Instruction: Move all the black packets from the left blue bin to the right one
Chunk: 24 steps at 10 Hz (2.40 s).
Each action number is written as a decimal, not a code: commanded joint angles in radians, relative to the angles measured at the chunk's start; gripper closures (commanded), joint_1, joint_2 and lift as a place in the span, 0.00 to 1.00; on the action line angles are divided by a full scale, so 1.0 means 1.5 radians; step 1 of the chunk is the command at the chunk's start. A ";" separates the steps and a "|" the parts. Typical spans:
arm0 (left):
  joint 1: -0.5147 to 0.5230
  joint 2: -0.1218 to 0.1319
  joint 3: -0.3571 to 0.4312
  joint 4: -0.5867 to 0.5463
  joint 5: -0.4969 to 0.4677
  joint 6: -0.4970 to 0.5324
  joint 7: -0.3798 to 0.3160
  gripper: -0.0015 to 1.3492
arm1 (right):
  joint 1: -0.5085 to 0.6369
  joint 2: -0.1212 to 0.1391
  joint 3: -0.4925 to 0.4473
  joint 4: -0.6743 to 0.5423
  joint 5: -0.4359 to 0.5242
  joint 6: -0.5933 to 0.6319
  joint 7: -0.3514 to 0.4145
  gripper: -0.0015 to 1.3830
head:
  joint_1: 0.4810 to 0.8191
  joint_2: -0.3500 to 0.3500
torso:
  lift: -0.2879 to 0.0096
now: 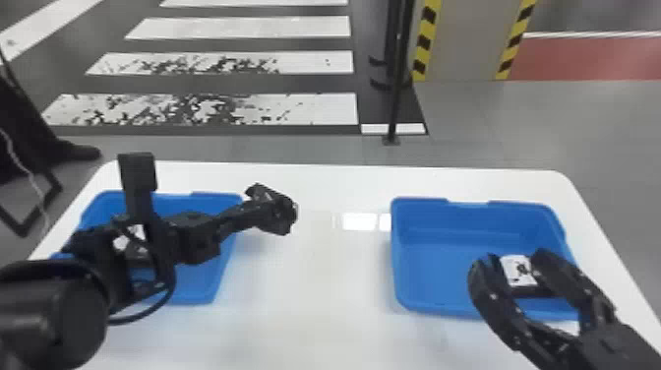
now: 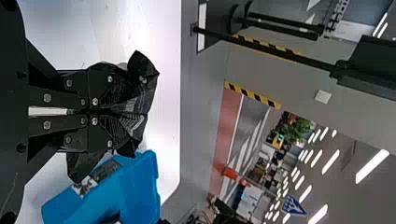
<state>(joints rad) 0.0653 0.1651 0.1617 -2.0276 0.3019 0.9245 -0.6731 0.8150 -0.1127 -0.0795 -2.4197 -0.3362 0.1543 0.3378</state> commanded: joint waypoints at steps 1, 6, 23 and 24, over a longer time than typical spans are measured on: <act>0.012 -0.003 -0.036 -0.001 0.043 -0.022 -0.007 0.89 | -0.018 -0.004 0.008 0.009 0.005 0.008 0.010 0.14 | 0.63 0.50 | 0.49; 0.009 -0.003 -0.140 0.001 0.146 -0.049 -0.016 0.89 | -0.077 -0.011 0.036 0.040 0.021 0.043 0.058 0.14 | 0.63 0.33 | 0.49; -0.011 -0.005 -0.205 0.006 0.192 -0.067 -0.009 0.89 | -0.131 -0.022 0.082 0.076 -0.003 0.125 0.087 0.92 | 0.63 0.28 | 0.49; -0.011 -0.005 -0.205 0.006 0.195 -0.071 -0.009 0.89 | -0.131 -0.022 0.081 0.076 0.001 0.125 0.091 0.92 | 0.63 0.28 | 0.49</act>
<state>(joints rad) 0.0481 0.1580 -0.1458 -2.0185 0.5920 0.8211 -0.6873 0.6183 -0.1457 0.0432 -2.3066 -0.3382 0.3409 0.4729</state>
